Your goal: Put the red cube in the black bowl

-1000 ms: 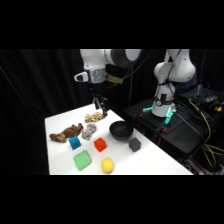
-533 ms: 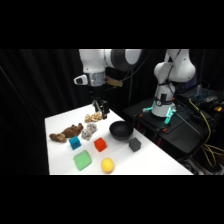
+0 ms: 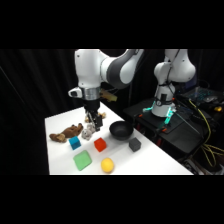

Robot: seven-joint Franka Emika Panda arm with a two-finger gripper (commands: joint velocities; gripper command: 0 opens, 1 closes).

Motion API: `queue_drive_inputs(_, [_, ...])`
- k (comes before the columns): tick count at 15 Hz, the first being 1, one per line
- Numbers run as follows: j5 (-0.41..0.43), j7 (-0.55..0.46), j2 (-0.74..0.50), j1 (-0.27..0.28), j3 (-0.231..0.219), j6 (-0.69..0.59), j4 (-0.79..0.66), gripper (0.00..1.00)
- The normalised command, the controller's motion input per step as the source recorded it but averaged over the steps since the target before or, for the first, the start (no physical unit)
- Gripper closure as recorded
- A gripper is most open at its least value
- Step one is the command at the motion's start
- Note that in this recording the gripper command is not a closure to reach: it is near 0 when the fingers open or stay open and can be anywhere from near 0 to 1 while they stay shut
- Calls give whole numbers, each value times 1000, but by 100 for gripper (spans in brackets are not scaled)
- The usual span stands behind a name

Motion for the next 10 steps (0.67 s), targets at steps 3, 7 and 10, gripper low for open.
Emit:
queue_drive_inputs(3, [-67, 38, 143, -20, -21, 249, 25, 0])
queue_drive_inputs(7, [-21, 30, 108, -14, 15, 268, -58, 0])
queue_drive_inputs(10, [20, -2, 167, -43, 26, 267, -23, 0])
